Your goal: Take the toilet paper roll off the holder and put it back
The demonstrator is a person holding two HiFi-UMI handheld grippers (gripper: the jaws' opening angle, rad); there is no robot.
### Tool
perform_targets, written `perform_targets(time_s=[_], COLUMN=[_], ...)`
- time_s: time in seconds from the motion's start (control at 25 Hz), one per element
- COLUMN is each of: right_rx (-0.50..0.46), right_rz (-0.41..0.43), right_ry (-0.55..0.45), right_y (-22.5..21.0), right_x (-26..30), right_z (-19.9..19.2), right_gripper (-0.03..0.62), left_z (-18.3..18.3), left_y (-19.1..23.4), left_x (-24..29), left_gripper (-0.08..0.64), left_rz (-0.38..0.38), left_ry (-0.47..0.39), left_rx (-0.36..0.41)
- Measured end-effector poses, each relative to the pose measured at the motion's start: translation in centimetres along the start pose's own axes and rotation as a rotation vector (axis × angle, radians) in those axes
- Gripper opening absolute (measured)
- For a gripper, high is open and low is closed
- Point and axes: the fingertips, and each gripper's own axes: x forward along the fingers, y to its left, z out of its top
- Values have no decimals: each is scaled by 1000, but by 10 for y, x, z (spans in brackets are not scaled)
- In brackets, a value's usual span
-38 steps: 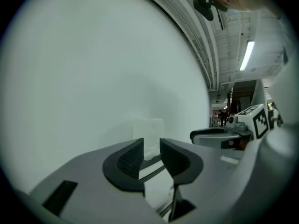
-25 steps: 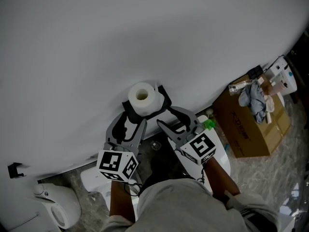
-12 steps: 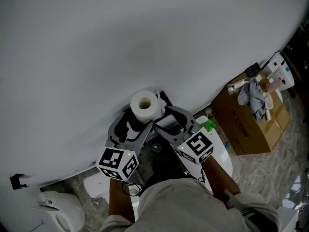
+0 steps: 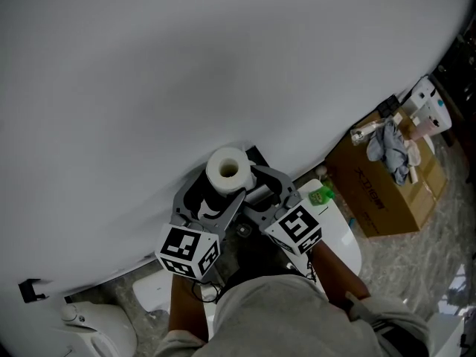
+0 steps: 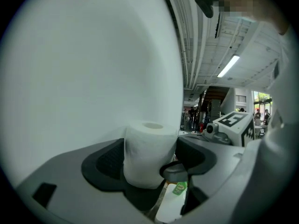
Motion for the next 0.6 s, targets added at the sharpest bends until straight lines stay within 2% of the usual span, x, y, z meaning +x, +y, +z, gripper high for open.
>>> perform_targets(time_s=[0.12, 0.4, 0.6], right_rx=[2, -20, -59], right_rz=[-5, -16, -16], right_ry=[-3, -2, -19], right_y=[0, 1, 2], right_x=[3, 5, 4], right_z=[1, 1, 4], right_gripper=[290, 290, 290], left_z=[-1, -6, -6], left_y=[-2, 4, 2], left_x=[6, 7, 7], left_gripper=[353, 353, 351], left_rz=[-7, 7, 16], left_ry=[16, 19, 20], left_rx=[21, -2, 13])
